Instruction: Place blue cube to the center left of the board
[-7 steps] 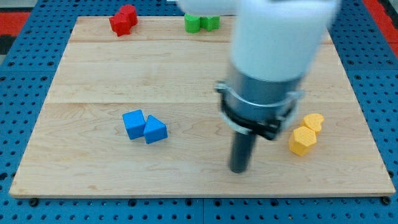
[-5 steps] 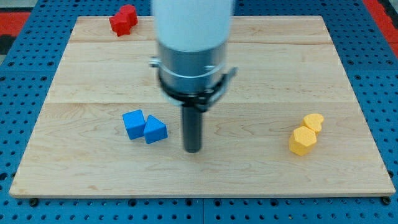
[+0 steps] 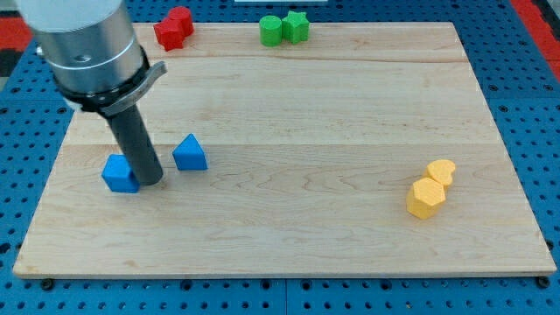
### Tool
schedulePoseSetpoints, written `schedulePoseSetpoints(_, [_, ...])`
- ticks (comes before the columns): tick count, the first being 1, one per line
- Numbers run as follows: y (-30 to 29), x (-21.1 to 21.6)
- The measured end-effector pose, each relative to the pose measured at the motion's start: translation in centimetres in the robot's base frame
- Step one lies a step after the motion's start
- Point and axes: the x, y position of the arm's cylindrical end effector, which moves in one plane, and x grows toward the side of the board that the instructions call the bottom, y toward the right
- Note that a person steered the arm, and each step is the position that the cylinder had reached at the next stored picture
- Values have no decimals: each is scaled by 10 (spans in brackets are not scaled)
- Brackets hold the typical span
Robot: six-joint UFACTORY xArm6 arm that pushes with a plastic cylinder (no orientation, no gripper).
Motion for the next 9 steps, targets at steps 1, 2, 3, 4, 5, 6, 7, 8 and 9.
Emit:
schedulePoseSetpoints(1, [-3, 20])
schedulePoseSetpoints(2, [-55, -18])
schedulePoseSetpoints(3, [-96, -51])
schedulePoseSetpoints(4, [-92, -61])
schedulePoseSetpoints(5, [-109, -38])
schedulePoseSetpoints(6, [-136, -20])
schedulePoseSetpoints(7, [-137, -47])
schedulePoseSetpoints(8, [-137, -85])
schedulePoseSetpoints(9, [-137, -92])
